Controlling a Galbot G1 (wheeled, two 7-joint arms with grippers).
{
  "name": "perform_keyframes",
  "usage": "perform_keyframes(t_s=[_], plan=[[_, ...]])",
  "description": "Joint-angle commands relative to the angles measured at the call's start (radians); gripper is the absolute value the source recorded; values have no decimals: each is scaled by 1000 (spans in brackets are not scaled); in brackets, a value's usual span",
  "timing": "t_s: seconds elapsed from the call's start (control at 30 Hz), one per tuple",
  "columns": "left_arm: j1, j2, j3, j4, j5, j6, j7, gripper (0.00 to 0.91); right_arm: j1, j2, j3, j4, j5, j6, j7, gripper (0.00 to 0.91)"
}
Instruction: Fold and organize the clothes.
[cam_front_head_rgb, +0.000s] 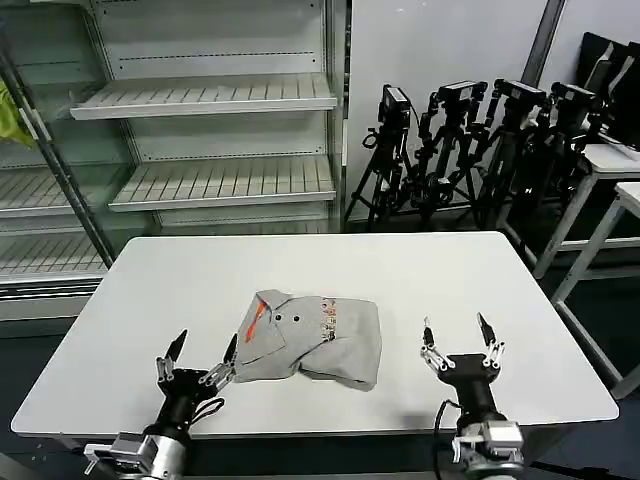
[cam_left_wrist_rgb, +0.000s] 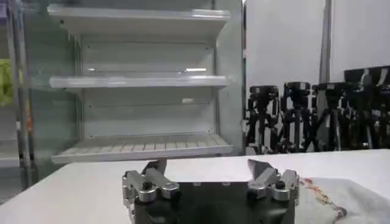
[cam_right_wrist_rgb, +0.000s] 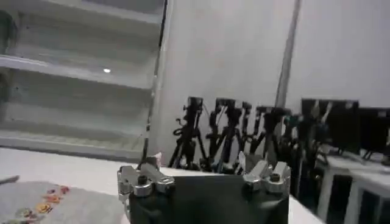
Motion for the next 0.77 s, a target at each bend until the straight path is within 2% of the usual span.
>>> perform_keyframes(t_s=[0.03,0.27,0.43,0.57,0.77], plan=[[22,-12,-1,-17,8,17,19,907,-111,67,-2,42,-171,90,3,907],[28,-7,-12,-14,20,39,56,907,-114,71,-5,43,-114,48,13,907],[25,-2,-18,0,20,40,64,907,-100,74,5,21,-94,59,32,907],[27,-3,-18,1,21,41,69,907,-98,79,19,4,-63,56,-20,907],[48,-6,-19,-26,22,41,78,907,-105,101,12,7,-71,41,-30,907]])
